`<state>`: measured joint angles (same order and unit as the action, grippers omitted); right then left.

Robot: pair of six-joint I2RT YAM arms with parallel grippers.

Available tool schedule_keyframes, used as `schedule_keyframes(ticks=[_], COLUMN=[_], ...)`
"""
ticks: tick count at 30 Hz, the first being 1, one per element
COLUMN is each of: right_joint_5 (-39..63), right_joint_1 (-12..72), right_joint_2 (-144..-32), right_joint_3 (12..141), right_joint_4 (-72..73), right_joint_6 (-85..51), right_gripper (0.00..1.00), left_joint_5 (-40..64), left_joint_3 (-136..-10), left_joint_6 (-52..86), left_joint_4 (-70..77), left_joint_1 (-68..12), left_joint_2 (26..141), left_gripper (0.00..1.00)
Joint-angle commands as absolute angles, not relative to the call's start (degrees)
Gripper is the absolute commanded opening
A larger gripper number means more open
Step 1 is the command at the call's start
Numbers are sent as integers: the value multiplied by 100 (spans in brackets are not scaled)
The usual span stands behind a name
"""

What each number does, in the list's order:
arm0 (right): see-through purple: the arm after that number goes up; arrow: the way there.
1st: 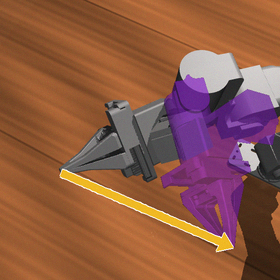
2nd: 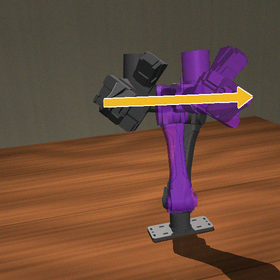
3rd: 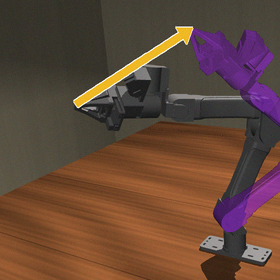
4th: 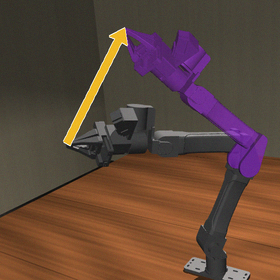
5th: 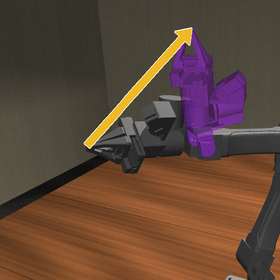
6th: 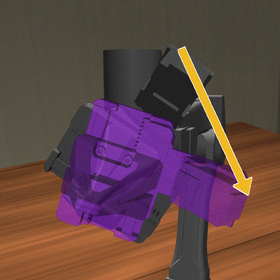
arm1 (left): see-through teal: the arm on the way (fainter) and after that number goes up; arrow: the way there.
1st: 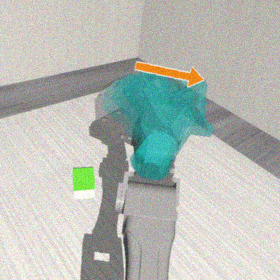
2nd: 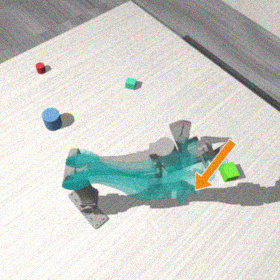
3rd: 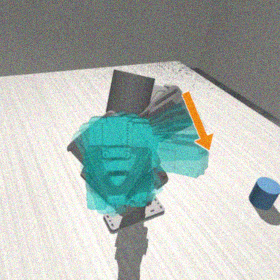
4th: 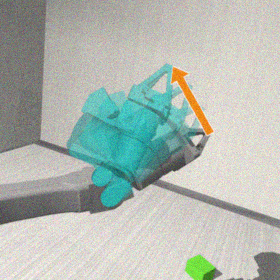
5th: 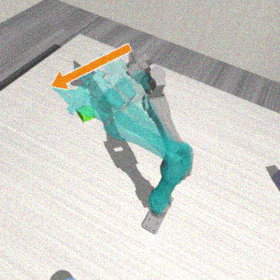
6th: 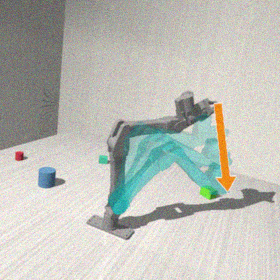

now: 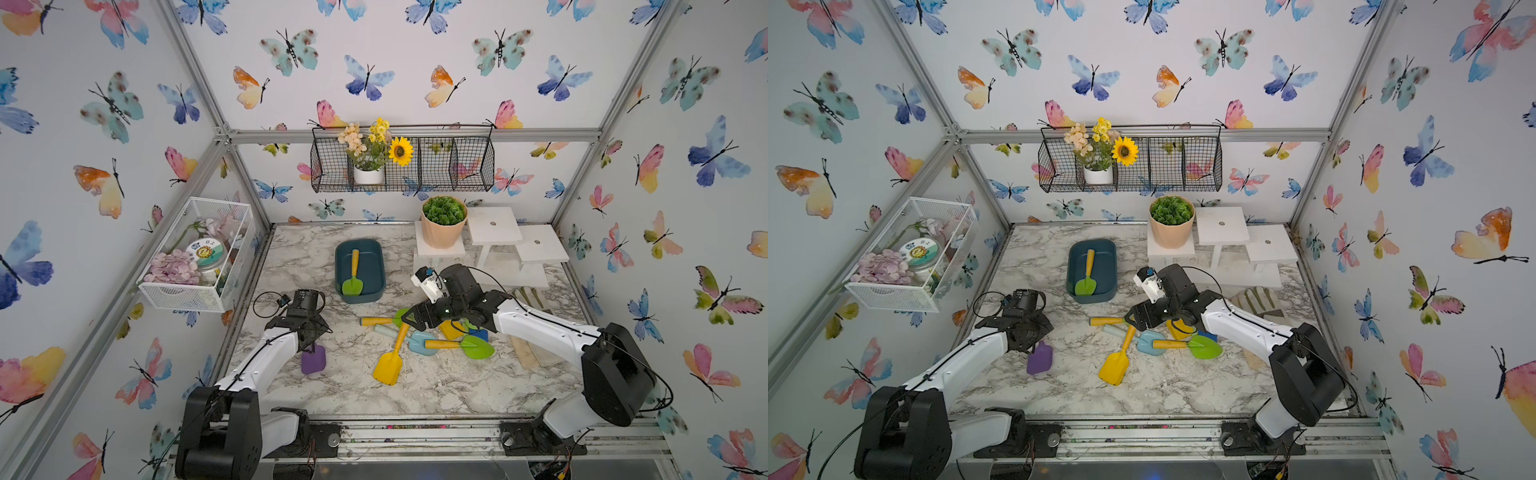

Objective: Put the shovel into the storage box
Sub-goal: Pick up the shovel from the center of the board.

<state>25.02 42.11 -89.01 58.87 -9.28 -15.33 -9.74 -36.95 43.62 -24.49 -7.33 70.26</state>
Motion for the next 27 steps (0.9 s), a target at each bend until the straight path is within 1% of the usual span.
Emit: schedule_keyframes(ticks=[1,5,9,20,27], right_joint_5=[2404,2312,2230,2075,2024], right_joint_1=[4254,4263,4263,4263,4263], right_joint_2=[-8914,-8912,-8912,-8960,-8974], right_joint_3=[5971,5875,5836,5833,5876], right_joint_4=[-833,-778,-762,-739,-746], right_joint_6=[-1494,-1569,-1617,-1701,-1705], right_gripper=[81,81,81,80,80], left_joint_5=[-946,-992,-1130,-941,-936], left_joint_3=[-3553,-3386,-3364,-3204,-3191], left_joint_6=[4381,4265,4129,3983,3898], left_joint_4=[-2121,-1817,-1712,-1408,-1362], left_joint_1=[-583,-549,-527,-540,-622], left_joint_2=[7251,7443,7692,7931,8058], left_gripper=[53,54,54,47,36])
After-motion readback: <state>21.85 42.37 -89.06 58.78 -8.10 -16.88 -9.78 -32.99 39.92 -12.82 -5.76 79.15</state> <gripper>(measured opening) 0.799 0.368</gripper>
